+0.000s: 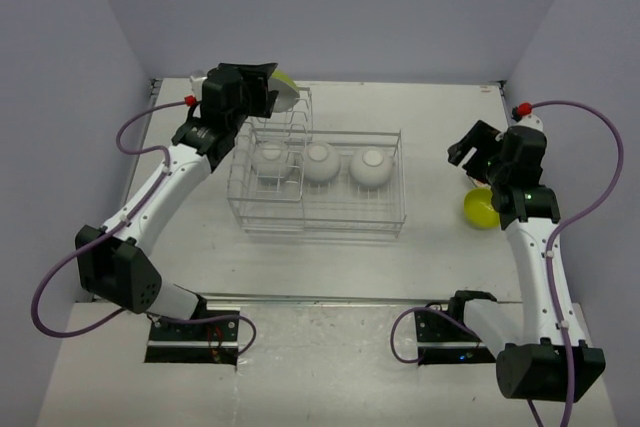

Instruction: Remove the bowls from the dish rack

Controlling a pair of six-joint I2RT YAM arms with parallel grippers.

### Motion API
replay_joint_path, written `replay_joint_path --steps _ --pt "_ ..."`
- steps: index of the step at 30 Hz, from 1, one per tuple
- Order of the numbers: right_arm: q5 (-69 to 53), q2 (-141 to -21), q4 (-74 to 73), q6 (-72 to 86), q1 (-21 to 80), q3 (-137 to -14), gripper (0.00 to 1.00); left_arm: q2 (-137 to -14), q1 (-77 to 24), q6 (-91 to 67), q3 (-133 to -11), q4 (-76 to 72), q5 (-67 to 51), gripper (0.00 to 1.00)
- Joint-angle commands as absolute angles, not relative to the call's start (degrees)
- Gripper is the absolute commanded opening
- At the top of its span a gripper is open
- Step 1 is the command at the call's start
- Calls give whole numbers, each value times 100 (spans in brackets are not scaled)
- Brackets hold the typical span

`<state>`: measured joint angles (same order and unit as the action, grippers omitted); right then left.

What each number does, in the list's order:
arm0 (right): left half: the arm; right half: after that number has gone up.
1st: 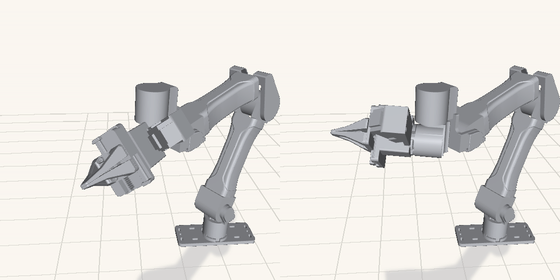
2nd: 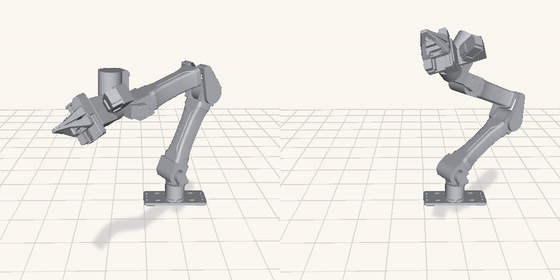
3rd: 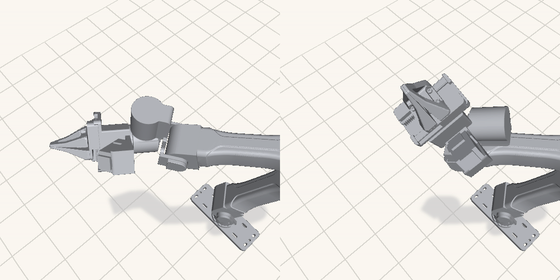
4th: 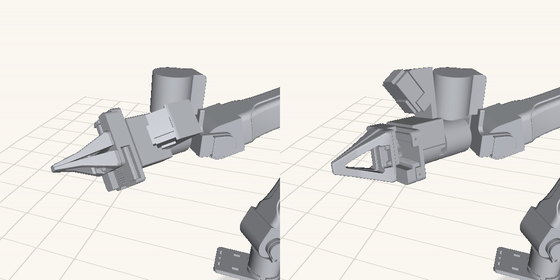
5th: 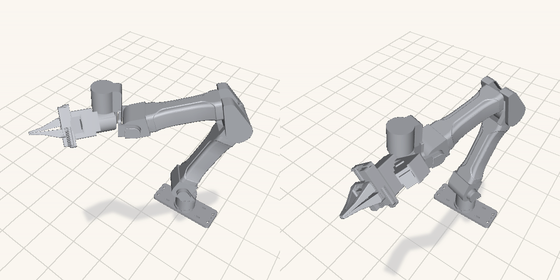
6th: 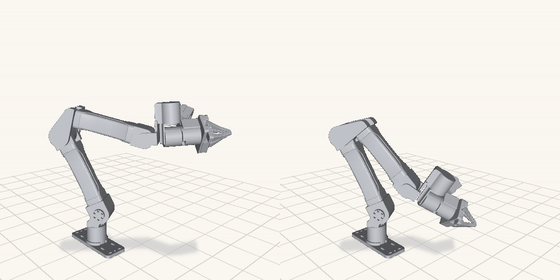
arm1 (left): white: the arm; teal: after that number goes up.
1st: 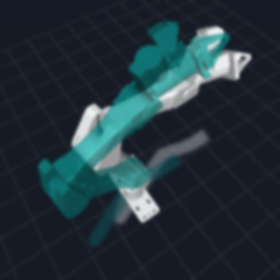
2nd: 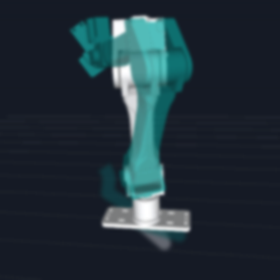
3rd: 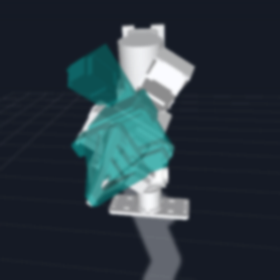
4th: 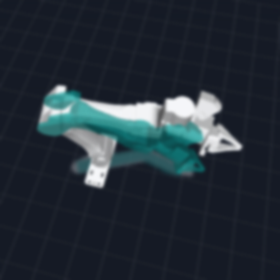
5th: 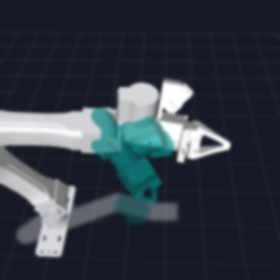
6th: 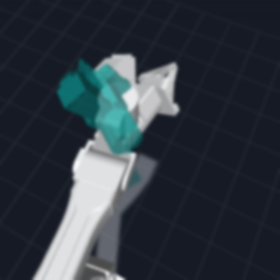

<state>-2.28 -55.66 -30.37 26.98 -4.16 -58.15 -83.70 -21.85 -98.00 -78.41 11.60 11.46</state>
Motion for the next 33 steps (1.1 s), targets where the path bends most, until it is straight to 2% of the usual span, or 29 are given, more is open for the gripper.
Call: replay_joint_path --steps 1,11,23,28,30,33 --pt "-88 -5397 -2804 2628 -404 -5792 76 -8411 -2232 -9809 -8104 1028 1503 65" --pt "-70 -5396 -2786 2628 -396 -5748 76 -8429 -2320 -9633 -8104 1020 1801 57" --pt "-62 -5396 -2751 2575 -396 -5713 76 -8517 -2426 -9475 -8139 1011 2057 54" --pt "-79 -5432 -2751 2575 -396 -5722 76 -8578 -2470 -9431 -8191 984 2144 50" --pt "-79 -5432 -2725 2584 -396 -5695 76 -8596 -2505 -9431 -8218 984 2206 44" --pt "-79 -5440 -2742 2575 -396 -5704 76 -8613 -2531 -9369 -8253 967 2276 43"
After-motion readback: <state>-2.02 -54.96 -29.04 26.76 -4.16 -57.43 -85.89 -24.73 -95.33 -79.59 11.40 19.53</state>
